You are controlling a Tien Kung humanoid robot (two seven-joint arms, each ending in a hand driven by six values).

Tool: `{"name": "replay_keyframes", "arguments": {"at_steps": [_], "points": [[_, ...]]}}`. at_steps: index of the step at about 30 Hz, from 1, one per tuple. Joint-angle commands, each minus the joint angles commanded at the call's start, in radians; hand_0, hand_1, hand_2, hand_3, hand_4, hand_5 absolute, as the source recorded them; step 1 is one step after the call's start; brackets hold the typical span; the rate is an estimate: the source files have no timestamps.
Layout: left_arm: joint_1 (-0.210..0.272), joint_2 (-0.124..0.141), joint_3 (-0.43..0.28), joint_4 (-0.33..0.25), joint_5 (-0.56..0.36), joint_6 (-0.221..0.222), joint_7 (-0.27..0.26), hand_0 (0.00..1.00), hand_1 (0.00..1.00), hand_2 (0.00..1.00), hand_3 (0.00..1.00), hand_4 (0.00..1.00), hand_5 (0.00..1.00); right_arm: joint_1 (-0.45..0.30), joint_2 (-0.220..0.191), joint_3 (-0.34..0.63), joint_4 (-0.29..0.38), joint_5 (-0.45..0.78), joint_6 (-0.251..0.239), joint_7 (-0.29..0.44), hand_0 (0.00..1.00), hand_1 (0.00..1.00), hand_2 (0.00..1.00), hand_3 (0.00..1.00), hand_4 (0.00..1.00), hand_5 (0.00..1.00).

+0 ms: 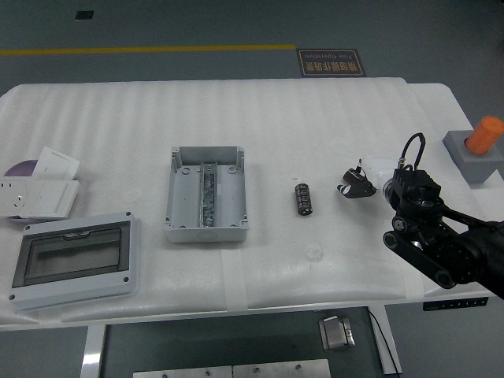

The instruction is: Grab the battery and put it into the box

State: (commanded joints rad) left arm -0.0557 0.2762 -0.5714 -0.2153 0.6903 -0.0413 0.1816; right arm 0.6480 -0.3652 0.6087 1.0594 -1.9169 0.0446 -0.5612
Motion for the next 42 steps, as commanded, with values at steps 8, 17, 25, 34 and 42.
{"name": "replay_keyframes", "arguments": {"at_steps": [8,17,25,34,42], "points": [[0.000,-0.001,-0.004,-0.001,0.007,0.000,0.000,0.657,0.674,0.593,0.616,0.660,0.430,0.000,-0.004,-0.023,-0.011,0.004,-0.006,0.010,0.445,0.530,0.507,0.652,0.645,0.563],[0.000,0.000,-0.009,-0.001,0.012,0.002,-0.008,0.657,0.673,0.593,0.615,0.662,0.435,-0.004,-0.003,-0.038,-0.011,0.006,-0.026,0.023,0.427,0.522,0.488,0.649,0.615,0.548],[0.002,-0.001,-0.007,-0.001,0.009,0.003,-0.013,0.656,0.672,0.594,0.618,0.655,0.443,-0.005,0.000,-0.051,-0.016,0.017,-0.037,0.036,0.403,0.501,0.464,0.656,0.522,0.477],[0.002,-0.001,-0.007,-0.001,0.010,0.005,-0.017,0.656,0.673,0.594,0.619,0.657,0.447,-0.005,-0.001,-0.062,-0.019,0.019,-0.046,0.046,0.391,0.494,0.450,0.671,0.313,0.339],[-0.004,-0.001,-0.011,-0.002,0.013,0.006,-0.021,0.656,0.670,0.593,0.621,0.655,0.457,-0.001,-0.001,-0.066,-0.015,0.014,-0.057,0.053,0.383,0.489,0.434,0.670,0.273,0.324]]}}
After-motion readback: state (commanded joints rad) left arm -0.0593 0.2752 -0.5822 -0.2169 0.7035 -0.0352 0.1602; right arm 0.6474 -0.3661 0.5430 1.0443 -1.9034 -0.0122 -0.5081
